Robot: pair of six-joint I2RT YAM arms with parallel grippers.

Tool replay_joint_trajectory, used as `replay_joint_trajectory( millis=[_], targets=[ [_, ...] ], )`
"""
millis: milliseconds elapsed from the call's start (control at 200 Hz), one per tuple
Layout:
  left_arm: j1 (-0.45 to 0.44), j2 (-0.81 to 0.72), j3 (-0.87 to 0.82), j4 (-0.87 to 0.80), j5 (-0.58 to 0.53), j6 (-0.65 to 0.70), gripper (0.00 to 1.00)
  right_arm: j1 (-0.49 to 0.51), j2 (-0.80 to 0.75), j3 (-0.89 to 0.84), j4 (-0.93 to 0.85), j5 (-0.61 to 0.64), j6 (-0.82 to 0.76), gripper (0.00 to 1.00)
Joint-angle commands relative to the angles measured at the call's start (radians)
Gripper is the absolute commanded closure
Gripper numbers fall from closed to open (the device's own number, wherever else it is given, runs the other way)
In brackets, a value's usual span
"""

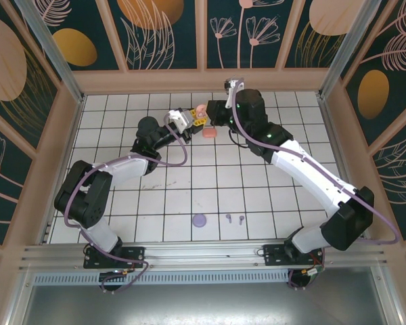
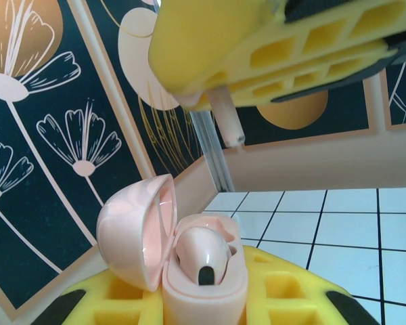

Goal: Insert wireless bluetooth earbuds into charging case

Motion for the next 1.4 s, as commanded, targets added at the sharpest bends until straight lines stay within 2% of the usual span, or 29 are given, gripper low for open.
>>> replay_joint_trajectory(
  millis=[0, 1391],
  targets=[
    [-0.006, -0.003, 0.031, 0.005, 0.020, 0.019, 1.00, 0.009, 0.013, -0.012, 0.048, -0.016, -0.015, 0.86],
    [-0.006, -0.031, 0.008, 0.051, 0.032, -0.013, 1.00, 0.000, 0.068, -0.067, 0.080, -0.014, -0.036, 0.89]
  ],
)
